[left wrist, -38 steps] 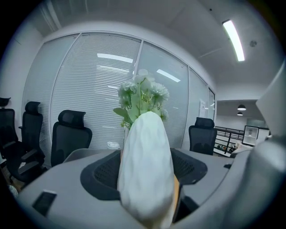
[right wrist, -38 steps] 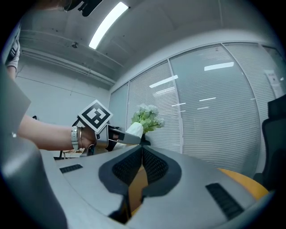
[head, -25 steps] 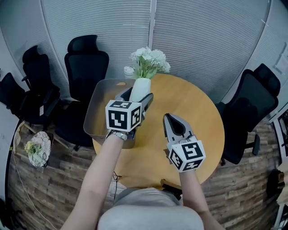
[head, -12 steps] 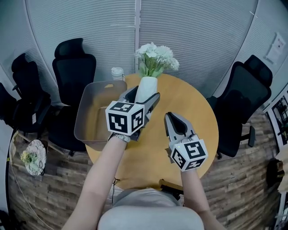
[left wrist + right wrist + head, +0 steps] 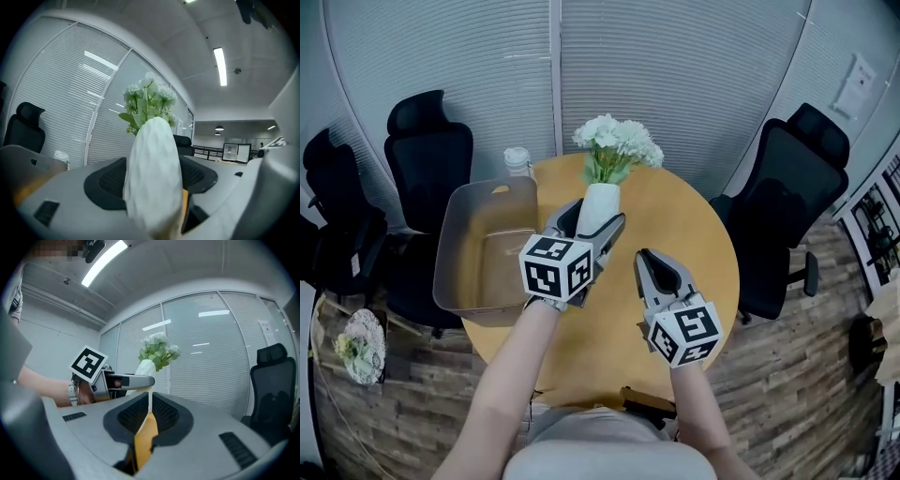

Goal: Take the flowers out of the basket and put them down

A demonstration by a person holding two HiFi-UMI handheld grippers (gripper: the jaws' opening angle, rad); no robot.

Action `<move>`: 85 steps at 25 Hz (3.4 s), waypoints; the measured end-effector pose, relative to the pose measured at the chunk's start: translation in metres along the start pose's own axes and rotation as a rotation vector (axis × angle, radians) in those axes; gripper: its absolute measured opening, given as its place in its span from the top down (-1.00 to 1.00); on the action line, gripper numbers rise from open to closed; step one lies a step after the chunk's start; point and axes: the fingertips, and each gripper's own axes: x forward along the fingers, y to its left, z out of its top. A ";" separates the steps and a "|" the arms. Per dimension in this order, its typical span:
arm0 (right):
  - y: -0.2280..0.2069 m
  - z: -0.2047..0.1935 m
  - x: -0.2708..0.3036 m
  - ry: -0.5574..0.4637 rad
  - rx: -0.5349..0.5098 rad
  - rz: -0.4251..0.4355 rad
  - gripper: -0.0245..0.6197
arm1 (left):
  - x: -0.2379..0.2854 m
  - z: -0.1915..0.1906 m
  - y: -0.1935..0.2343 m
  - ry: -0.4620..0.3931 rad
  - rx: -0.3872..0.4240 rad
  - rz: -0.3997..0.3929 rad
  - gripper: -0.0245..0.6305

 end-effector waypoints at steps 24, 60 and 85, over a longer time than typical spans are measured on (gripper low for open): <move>-0.046 -0.091 -0.001 0.055 -0.021 -0.015 0.84 | 0.054 -0.107 -0.003 -0.067 0.014 0.010 -0.14; -0.064 -0.184 -0.022 0.047 0.014 -0.149 0.84 | 0.109 -0.202 0.014 -0.218 0.157 -0.046 -0.14; -0.053 -0.193 -0.015 0.091 0.057 -0.145 0.84 | 0.103 -0.224 0.020 -0.134 0.225 -0.034 -0.25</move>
